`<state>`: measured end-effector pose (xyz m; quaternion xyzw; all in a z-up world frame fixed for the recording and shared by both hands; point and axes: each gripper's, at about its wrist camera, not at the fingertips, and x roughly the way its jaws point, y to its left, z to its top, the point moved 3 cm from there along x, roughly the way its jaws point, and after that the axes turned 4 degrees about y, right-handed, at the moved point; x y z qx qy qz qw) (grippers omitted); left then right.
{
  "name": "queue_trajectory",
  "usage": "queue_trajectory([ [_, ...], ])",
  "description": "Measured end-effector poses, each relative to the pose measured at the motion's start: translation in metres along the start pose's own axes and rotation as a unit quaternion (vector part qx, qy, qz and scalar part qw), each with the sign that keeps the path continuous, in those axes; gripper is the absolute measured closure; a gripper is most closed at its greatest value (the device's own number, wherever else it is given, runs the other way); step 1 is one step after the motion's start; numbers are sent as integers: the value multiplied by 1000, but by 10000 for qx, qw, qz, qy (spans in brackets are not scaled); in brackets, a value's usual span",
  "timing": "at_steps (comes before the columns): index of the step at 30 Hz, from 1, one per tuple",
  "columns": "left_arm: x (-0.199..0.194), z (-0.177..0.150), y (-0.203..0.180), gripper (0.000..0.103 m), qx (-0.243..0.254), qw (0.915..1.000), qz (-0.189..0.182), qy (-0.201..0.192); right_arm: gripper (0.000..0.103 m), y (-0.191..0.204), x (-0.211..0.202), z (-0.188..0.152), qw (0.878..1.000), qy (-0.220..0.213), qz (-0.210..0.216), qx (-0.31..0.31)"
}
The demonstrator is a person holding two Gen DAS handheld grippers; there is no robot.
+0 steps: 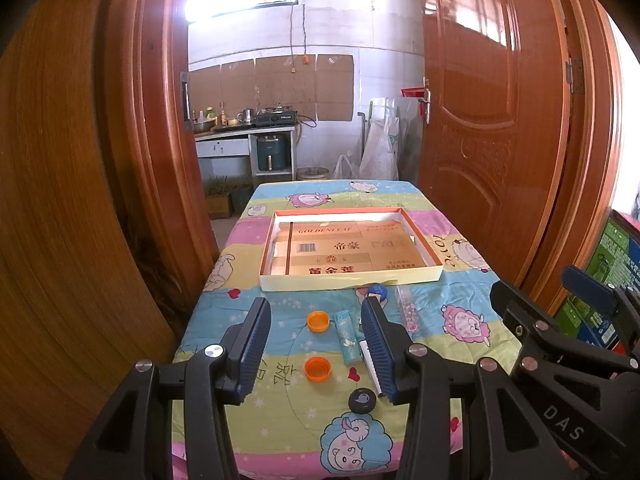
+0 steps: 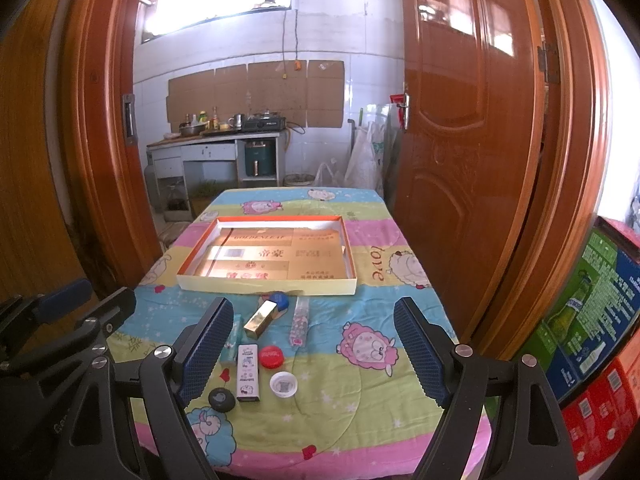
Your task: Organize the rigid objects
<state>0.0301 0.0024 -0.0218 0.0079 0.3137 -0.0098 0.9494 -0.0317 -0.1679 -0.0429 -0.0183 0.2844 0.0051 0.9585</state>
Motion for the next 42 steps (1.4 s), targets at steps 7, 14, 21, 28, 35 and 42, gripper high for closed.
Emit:
queue_trajectory([
  [7, 1, 0, 0, 56, 3, 10000, -3, 23, 19, -1, 0, 0, 10000, 10, 12, 2],
  [14, 3, -2, 7, 56, -58, 10000, 37, 11, 19, -3, 0, 0, 10000, 9, -9, 16],
  [21, 14, -4, 22, 56, -234, 9996, 79, 120, 19, -15, 8, -2, 9998, 55, -77, 202],
  [28, 25, -9, 30, 56, -233, 9995, 39, 228, 19, -14, 20, -5, 9997, 168, -84, 128],
  [35, 52, -22, 29, 56, -152, 9984, -92, 543, 19, -15, 43, -9, 9990, 407, -97, 130],
  [42, 89, -45, 22, 56, -12, 9947, -414, 938, 19, -19, 76, -18, 9971, 736, -79, 157],
])
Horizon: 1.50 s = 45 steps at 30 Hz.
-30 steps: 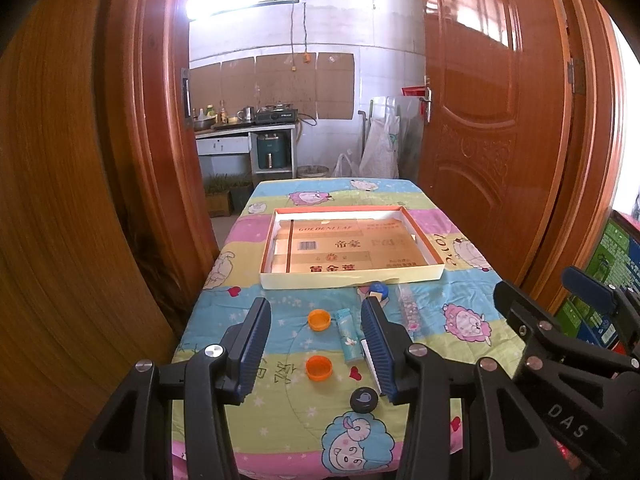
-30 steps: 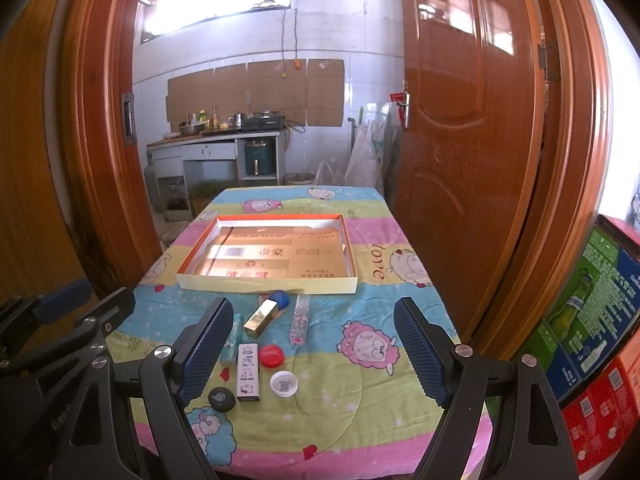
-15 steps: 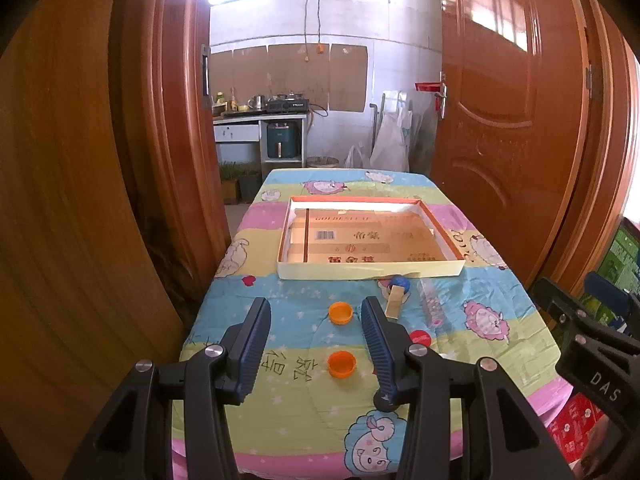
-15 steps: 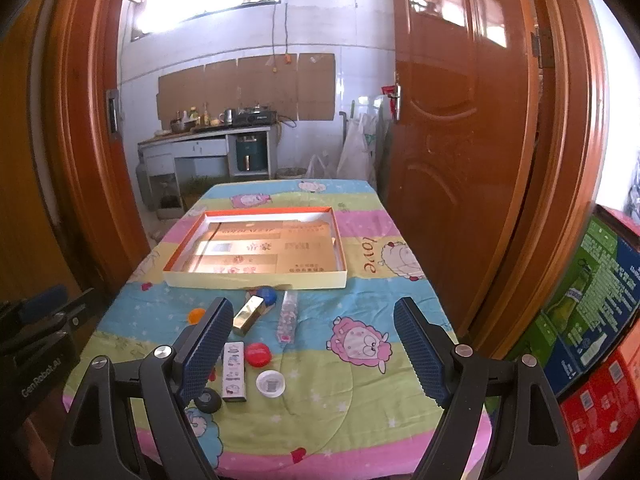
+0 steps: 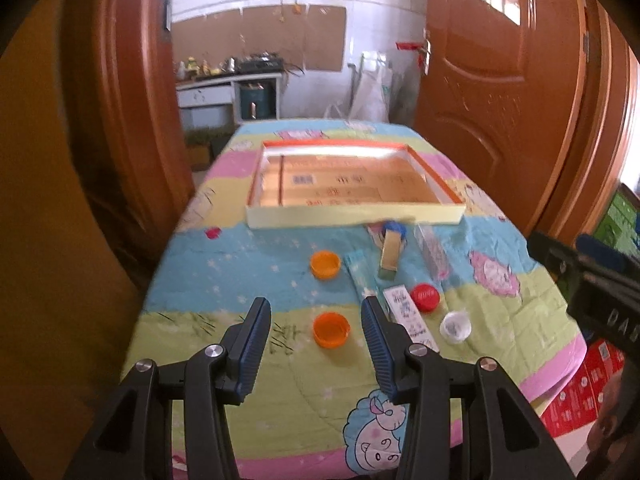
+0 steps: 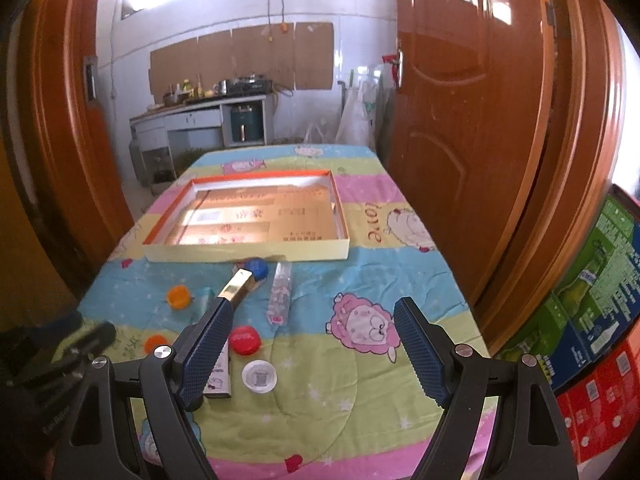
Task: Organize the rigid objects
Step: 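Grasp the orange cap with the left tool while the right tool grasps the glitter vial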
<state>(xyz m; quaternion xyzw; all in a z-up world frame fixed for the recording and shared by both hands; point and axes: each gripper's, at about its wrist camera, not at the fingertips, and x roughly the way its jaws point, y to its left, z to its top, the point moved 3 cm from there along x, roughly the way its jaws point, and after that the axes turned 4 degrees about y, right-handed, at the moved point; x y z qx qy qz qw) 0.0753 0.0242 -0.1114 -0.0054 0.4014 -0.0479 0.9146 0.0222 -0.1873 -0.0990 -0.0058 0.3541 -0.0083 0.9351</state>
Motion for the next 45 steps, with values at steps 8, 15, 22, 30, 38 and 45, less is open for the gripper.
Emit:
queue_trajectory([
  [8, 34, -14, -1, 56, -59, 9987, -393, 324, 19, -3, 29, -3, 9996, 285, 14, 22],
  [15, 57, -19, -6, 56, 116, 9985, -235, 472, 19, -4, 49, -7, 9988, 481, 9, 61],
  [22, 75, -20, -4, 66, 167, 9985, -71, 507, 19, -7, 65, -6, 9980, 620, -9, 88],
  [30, 82, -12, 4, 73, 86, 9989, -37, 462, 30, 1, 97, 0, 9943, 1007, 304, 193],
  [38, 79, 6, 11, 73, 51, 9994, 29, 347, 44, 19, 141, 13, 9905, 1339, 325, -13],
  [45, 79, 23, 21, 73, -51, 9995, 44, 296, 76, 27, 170, 18, 9861, 1628, 313, -106],
])
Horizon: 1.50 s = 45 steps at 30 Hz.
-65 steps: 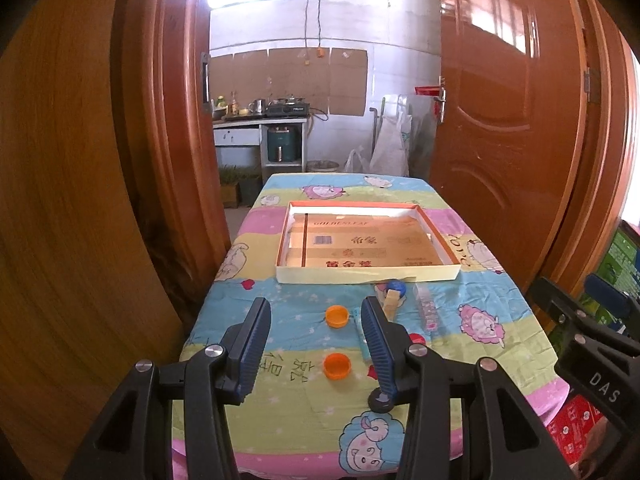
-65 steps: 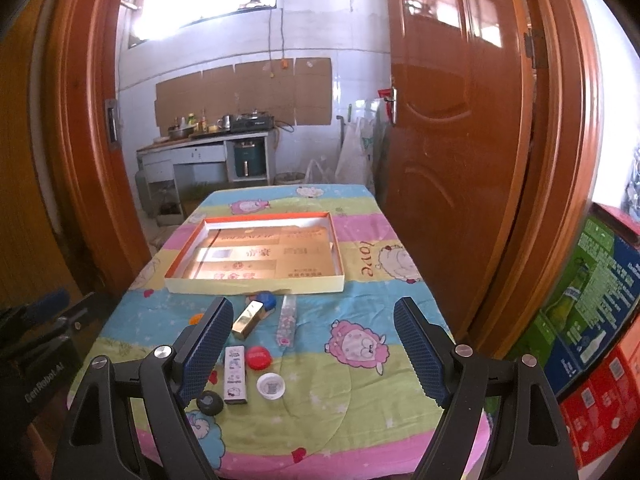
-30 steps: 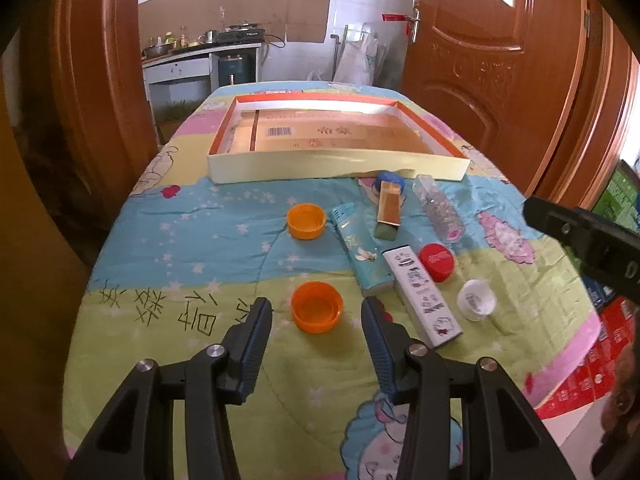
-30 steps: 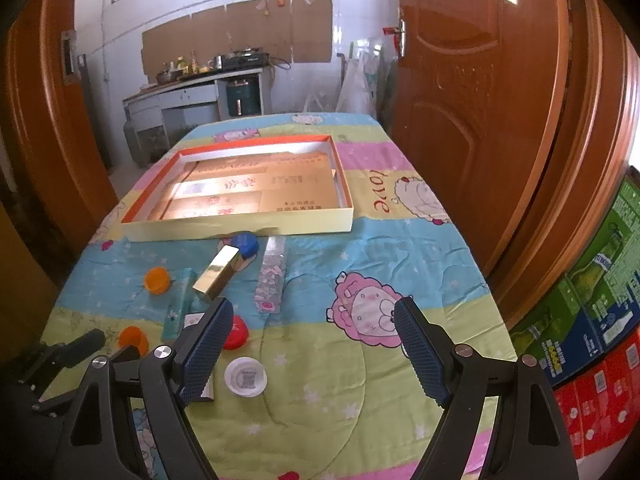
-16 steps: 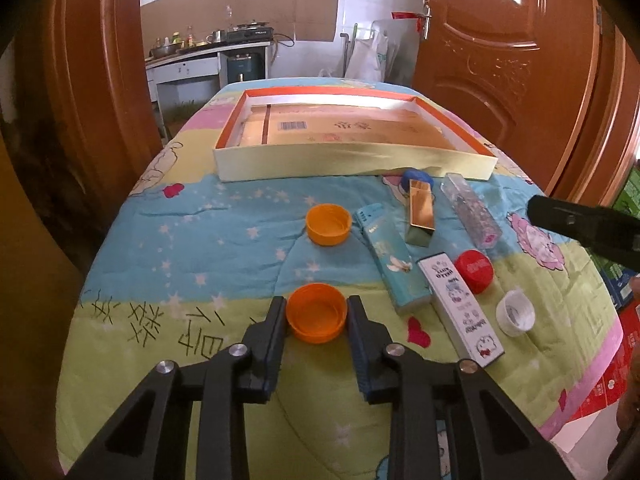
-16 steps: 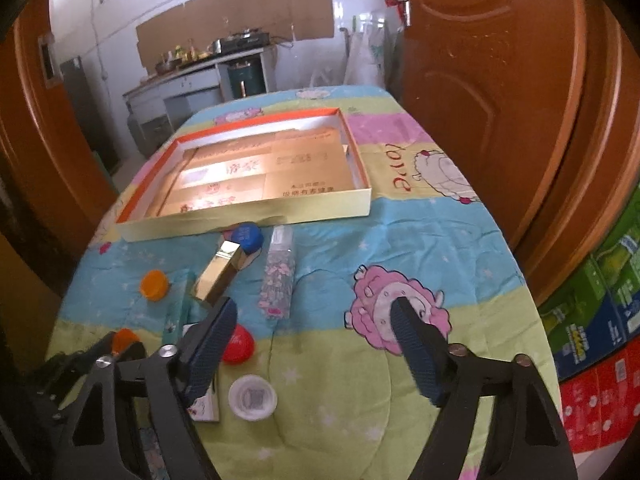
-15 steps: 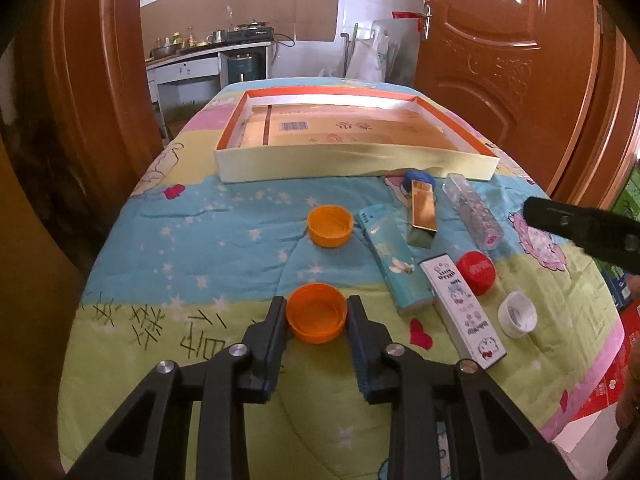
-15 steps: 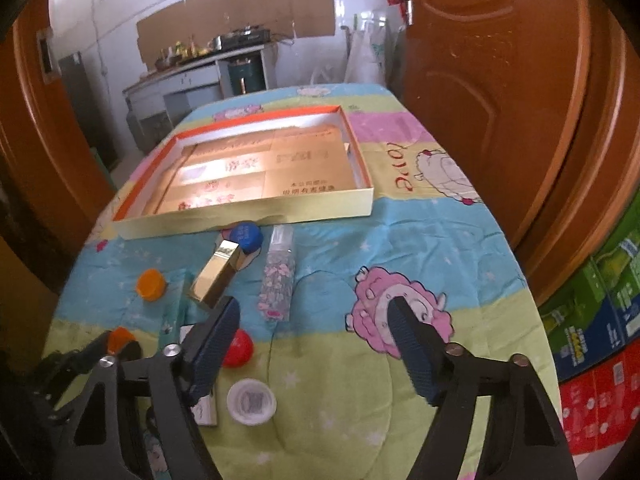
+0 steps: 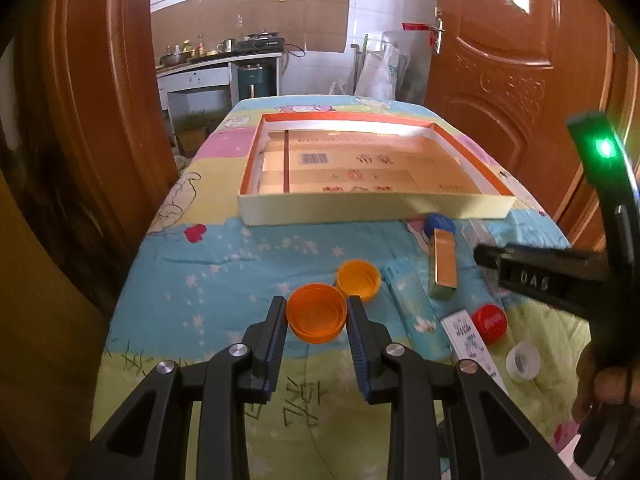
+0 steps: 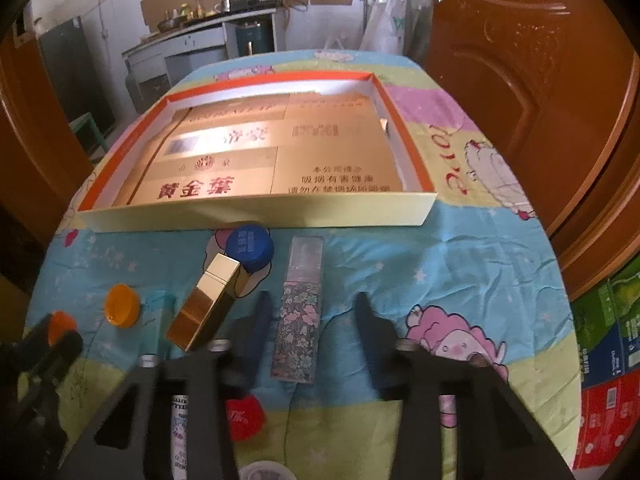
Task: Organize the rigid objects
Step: 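Grasp the orange cap with the left tool while the right tool grasps the glitter vial, then drop the orange cap into the box lid while the right tool sets the vial there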
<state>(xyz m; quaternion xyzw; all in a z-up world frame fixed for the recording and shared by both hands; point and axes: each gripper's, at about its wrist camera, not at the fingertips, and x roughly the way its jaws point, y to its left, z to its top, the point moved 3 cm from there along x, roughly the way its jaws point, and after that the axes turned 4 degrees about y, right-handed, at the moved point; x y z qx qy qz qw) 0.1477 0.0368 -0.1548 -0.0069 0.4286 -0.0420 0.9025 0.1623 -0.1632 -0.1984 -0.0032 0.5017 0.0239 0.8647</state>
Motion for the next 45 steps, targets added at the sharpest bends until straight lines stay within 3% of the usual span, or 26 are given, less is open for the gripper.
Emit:
queue_trajectory([
  [2, 1, 6, 2, 73, -33, 10000, -4, 3, 82, 2, 3, 0, 9999, 40, 143, -6],
  [13, -4, 47, -3, 73, 62, 9998, 25, -163, 83, -5, -22, 10, 9991, -128, 396, 75],
  [19, -5, 81, -5, 73, -19, 9996, -173, -233, 83, -11, -43, 30, 9981, -385, 466, 121],
  [29, 10, 140, -5, 73, -60, 9995, 59, -312, 83, -20, -56, 81, 9953, -732, 629, 121],
  [37, 42, 190, -12, 73, -60, 9996, -6, -283, 83, -22, -41, 137, 9938, -793, 768, 113],
  [45, 87, 219, -11, 73, 2, 10000, 19, -51, 83, -13, 3, 175, 9952, -542, 815, 50],
])
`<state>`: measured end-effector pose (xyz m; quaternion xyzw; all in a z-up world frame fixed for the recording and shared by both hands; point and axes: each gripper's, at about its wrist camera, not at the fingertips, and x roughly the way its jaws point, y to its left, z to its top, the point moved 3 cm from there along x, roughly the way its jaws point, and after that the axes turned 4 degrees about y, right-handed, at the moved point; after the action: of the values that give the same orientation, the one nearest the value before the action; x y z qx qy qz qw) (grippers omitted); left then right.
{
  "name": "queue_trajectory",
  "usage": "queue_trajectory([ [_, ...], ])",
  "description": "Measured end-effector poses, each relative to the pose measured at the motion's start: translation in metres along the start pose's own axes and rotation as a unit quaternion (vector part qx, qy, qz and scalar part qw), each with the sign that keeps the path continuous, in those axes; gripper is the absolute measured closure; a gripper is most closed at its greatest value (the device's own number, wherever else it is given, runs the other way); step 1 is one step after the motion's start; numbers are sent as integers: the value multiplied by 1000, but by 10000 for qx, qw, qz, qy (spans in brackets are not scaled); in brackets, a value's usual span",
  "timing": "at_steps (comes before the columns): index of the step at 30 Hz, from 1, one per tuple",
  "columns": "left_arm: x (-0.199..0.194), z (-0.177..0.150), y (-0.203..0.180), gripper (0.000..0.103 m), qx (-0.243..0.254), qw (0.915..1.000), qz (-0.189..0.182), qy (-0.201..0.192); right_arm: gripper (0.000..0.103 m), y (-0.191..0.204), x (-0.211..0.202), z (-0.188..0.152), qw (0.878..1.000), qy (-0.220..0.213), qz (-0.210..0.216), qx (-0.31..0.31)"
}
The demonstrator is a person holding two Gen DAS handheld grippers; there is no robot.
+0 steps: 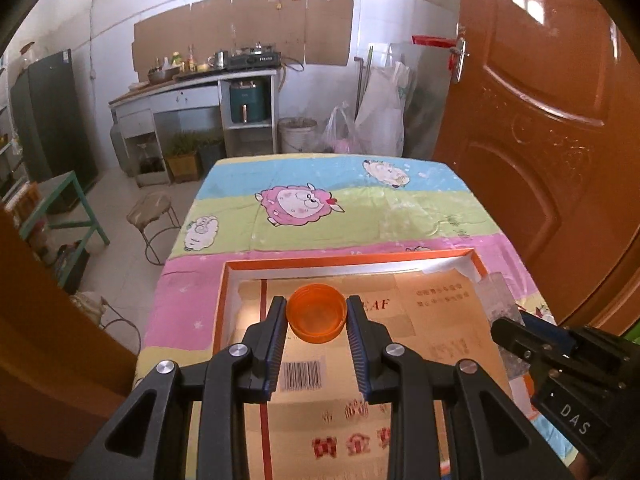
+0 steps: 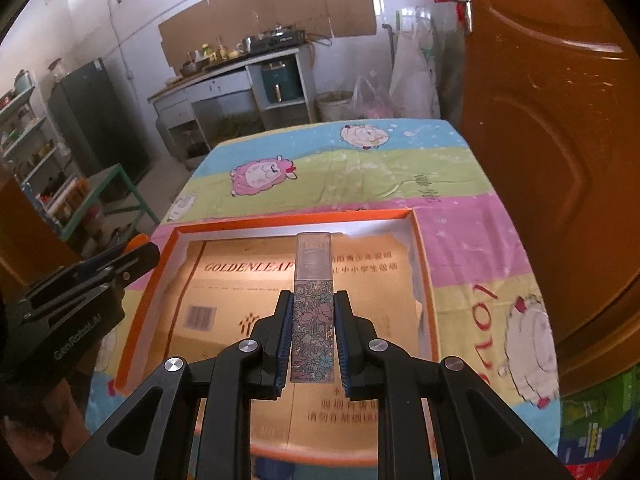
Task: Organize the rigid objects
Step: 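Drop the orange cap into the box lid while the right tool sets the vial there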
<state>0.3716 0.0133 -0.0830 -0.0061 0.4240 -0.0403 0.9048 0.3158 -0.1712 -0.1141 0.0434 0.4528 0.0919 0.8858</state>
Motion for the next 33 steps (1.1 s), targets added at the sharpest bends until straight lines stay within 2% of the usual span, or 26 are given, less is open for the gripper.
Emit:
queue_trajectory([
  [15, 87, 12, 4, 73, -17, 9978, -63, 664, 83, -15, 80, 28, 9987, 466, -207, 12],
  [28, 121, 13, 4, 73, 59, 9945, -123, 1036, 83, -18, 112, 26, 9965, 794, -271, -37],
  [33, 130, 10, 7, 73, -134, 9920, -364, 1205, 83, -18, 117, 24, 9958, 854, -318, -48],
])
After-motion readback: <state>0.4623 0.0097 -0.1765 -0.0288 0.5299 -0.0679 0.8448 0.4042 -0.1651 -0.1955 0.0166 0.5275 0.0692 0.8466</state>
